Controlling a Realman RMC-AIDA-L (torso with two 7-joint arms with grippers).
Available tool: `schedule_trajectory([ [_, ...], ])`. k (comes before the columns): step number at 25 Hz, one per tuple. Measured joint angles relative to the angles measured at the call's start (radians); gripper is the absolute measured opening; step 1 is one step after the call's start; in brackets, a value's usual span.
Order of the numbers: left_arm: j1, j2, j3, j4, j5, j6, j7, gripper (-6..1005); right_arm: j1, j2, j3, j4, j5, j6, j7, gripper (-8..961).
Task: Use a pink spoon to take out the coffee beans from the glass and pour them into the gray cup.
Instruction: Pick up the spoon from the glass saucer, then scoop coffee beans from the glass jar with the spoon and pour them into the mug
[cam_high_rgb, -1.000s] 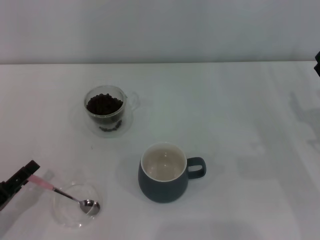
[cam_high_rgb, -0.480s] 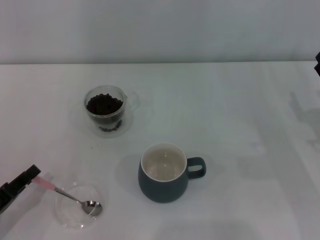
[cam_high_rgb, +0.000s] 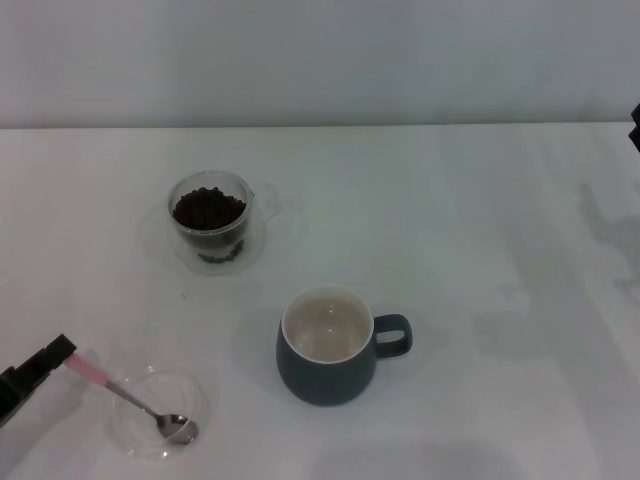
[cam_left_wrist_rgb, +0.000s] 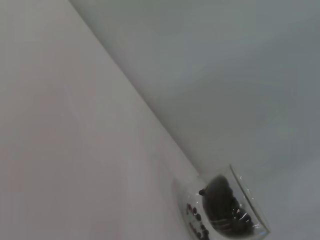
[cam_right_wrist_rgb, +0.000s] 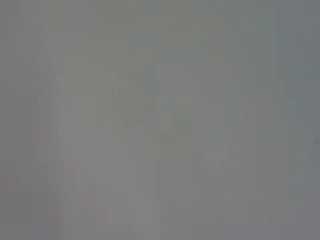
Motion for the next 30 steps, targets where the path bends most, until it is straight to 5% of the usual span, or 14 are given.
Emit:
schedule_trajectory([
  [21,0.005,0.013,-0.009,0.065,-0.028,-0.164,-0.006,135,-0.001,0.002,0.000,0.000,0.000,0.026,0.003,820],
  [30,-0.039,0.039,-0.009,0.093,-0.249,-0.198,-0.021,134,0.000,0.002,0.000,0.000,0.000,0.026,0.003,820],
])
